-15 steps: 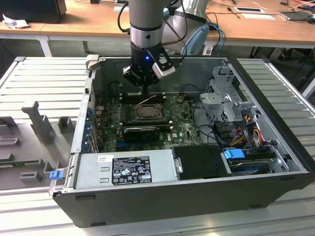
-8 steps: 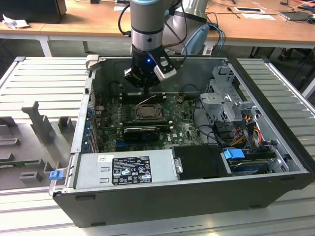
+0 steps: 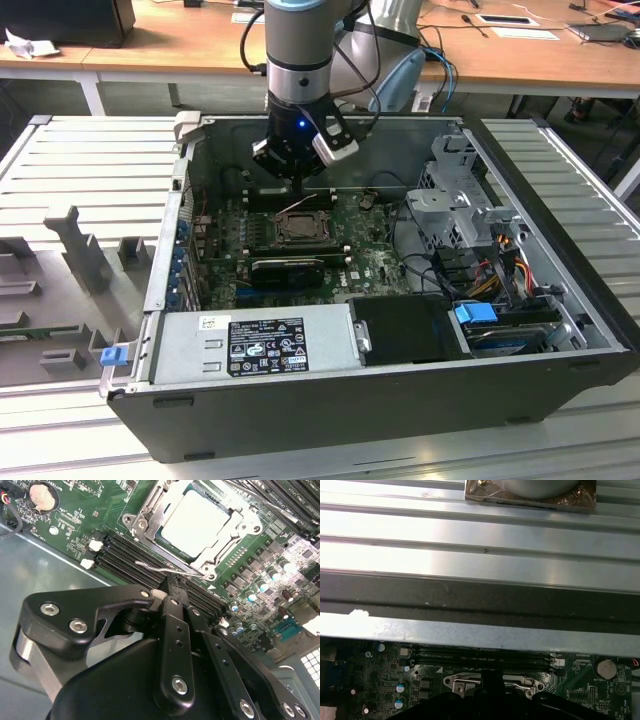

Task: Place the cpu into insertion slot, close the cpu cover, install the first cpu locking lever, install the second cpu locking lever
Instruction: 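Install the first cpu locking lever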

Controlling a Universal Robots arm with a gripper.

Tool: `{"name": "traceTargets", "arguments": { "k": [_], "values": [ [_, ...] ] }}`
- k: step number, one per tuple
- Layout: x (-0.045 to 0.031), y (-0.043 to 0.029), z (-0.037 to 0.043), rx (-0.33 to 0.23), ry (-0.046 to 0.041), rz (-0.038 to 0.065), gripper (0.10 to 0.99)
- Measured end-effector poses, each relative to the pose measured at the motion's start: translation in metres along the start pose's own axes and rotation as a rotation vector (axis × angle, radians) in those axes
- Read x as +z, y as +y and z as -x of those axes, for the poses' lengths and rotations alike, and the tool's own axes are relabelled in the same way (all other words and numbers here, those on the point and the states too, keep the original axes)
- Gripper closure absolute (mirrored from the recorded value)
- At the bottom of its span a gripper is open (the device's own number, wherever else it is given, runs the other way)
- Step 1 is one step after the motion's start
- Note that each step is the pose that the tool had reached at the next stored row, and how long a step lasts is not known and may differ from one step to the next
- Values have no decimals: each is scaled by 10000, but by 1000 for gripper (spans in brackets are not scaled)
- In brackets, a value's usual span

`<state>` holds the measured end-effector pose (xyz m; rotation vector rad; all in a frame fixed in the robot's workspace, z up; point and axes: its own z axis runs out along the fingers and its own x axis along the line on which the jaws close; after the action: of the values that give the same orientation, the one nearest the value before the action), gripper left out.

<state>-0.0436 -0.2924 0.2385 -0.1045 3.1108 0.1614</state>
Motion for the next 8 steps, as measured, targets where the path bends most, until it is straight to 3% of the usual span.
{"name": "traceTargets", "arguments": {
  "k": [8],
  "values": [
    [17, -5, 57, 106, -10, -4, 980]
  ]
}}
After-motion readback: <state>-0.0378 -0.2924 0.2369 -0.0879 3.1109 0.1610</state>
